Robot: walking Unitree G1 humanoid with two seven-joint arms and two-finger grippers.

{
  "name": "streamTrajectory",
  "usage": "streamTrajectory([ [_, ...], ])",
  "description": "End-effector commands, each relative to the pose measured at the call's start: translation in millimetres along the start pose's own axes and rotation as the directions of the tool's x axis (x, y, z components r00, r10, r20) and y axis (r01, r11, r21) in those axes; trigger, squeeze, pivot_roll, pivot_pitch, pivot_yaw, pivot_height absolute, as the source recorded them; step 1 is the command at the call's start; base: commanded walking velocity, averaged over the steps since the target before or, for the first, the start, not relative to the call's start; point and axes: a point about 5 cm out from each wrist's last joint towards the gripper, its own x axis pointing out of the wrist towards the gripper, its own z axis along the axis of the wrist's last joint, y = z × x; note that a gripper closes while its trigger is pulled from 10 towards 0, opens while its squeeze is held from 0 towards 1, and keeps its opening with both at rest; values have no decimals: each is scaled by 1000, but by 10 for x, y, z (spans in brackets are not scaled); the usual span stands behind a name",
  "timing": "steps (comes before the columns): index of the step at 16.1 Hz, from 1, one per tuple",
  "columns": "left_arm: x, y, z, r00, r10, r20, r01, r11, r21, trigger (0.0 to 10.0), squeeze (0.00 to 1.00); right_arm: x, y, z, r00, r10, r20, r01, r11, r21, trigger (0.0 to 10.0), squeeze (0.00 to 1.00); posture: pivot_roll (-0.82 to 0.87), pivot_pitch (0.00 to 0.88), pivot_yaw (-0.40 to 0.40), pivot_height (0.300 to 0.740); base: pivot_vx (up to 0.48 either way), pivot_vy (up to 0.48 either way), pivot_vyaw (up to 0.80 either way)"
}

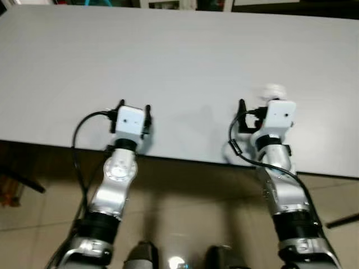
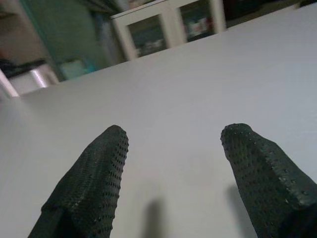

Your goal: Picking trash to rubbish bin

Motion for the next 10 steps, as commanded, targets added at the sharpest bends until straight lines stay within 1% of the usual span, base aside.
streamTrajectory([
  [1, -11, 34, -10, 1000, 6, 0, -6, 1000, 14, 10000, 0, 0, 5, -2, 1000, -3, -7, 3, 1000, 5, 10000, 0, -20, 210, 21, 740, 0, -461, 0],
  [10, -17, 32, -14, 1000, 9, -1, -9, 1000, 16, 10000, 0, -11, 2, -16, 1000, 1, -14, 0, 1000, 5, 10000, 0, -18, 217, 16, 740, 0, -460, 0],
])
